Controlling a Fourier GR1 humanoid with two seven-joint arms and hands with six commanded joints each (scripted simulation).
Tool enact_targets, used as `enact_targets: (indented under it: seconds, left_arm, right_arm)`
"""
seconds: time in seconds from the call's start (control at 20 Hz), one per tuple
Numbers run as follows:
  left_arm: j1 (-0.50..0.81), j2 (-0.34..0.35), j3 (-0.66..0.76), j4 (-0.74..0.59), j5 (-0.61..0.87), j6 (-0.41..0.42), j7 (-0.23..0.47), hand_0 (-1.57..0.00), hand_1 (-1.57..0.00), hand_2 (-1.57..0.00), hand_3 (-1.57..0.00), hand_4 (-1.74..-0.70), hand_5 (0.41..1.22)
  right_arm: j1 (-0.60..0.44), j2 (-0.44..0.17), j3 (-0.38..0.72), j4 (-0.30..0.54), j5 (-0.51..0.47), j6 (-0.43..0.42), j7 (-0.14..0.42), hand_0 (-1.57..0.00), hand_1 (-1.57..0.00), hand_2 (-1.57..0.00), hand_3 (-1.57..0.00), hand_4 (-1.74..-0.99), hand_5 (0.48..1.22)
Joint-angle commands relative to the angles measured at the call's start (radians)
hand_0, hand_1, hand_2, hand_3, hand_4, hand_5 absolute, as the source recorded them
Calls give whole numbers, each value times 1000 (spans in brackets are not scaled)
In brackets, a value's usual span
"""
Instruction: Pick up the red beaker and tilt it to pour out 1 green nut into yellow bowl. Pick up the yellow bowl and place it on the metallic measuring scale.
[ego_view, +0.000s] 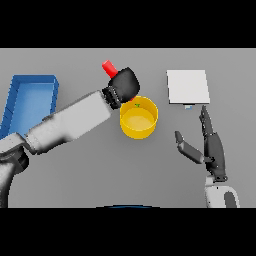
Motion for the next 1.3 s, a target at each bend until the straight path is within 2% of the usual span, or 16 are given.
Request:
enact_targets:
  seconds: [0.0, 0.05, 0.15, 0.2, 0.35, 0.55, 0.65, 0.85, 0.9, 0.95, 1.05, 1.15, 1.25]
  left_arm:
    - [-16, 0, -11, 17, -6, 13, -17, -1571, -1571, -1571, -1558, -1739, 1221]
    - [-25, -1, -25, 27, -11, 19, -20, -1571, -1571, -1571, -1561, -1739, 1221]
    - [-63, -14, -61, 51, -26, -6, -31, -1571, -1571, -1571, -1564, -1737, 1221]
    - [-79, -14, -82, 62, -34, -20, -42, -1571, -1571, -1571, -1566, -1737, 1221]
    - [-106, -27, -144, 69, -54, -40, -69, -1571, -1571, -1571, -1568, -1735, 1221]
    - [-156, -35, -210, 97, -79, -13, -107, -1571, -1571, -1571, -1570, -1735, 1221]
    - [-170, -42, -236, 105, -87, 2, -104, -1571, -1571, -1571, -1570, -1734, 1221]
    - [-275, -2, -213, 143, -50, 27, -162, -1571, -1571, -1571, -1571, -1729, 1221]
    - [-303, 11, -198, 154, -36, 41, -167, -1571, -1571, -1571, -1494, -1727, 1221]
    - [-332, 26, -181, 164, -23, 36, -164, -1571, -1571, -1399, -1509, -1676, 1221]
    - [-396, 51, -135, 218, 14, 68, -172, -1571, -1571, -1461, -1041, -1699, 1221]
    - [-444, 77, -89, 278, 60, 87, -173, -1571, -1571, -1501, -1232, -1705, 1221]
    - [-473, 79, -26, 351, 121, 81, -123, -1571, -1571, -1526, -1354, -1715, 1221]
  right_arm:
    - [4, 1, 7, -5, 11, -3, 2, 1, 1, 1, 1, -1276, 600]
    - [20, -4, 6, -13, 14, -3, -4, 1, 1, 1, 1, -1276, 593]
    - [-4, -9, -1, 6, 15, -5, 26, 1, 1, 1, 1, -1260, 586]
    - [8, -8, 7, 3, 32, -13, 6, 1, 1, 1, 1, -1250, 583]
    - [-1, 8, 19, 10, 49, -25, 9, 1, 1, 1, 1, -1216, 585]
    - [3, -4, 13, 4, 45, -21, -13, 1, 1, 1, 1, -1210, 592]
    - [-9, -1, 19, 7, 60, -28, 5, 1, 1, 1, 1, -1210, 594]
    - [-11, -7, 14, 7, 57, -27, 1, 1, 1, 1, 1, -1209, 592]
    - [-16, -6, 11, 23, 59, -31, -7, 1, 1, 1, 1, -1203, 592]
    - [-18, -4, 12, 25, 64, -38, -9, 1, 1, 1, 1, -1201, 592]
    - [-18, 1, 14, 17, 49, -27, -14, 1, 1, 1, 1, -1186, 596]
    - [-17, 2, 13, 13, 37, -19, -20, 1, 1, 1, 1, -1181, 593]
    - [-24, 7, 5, 18, 4, -4, -13, 1, 1, 1, 1, -1183, 595]
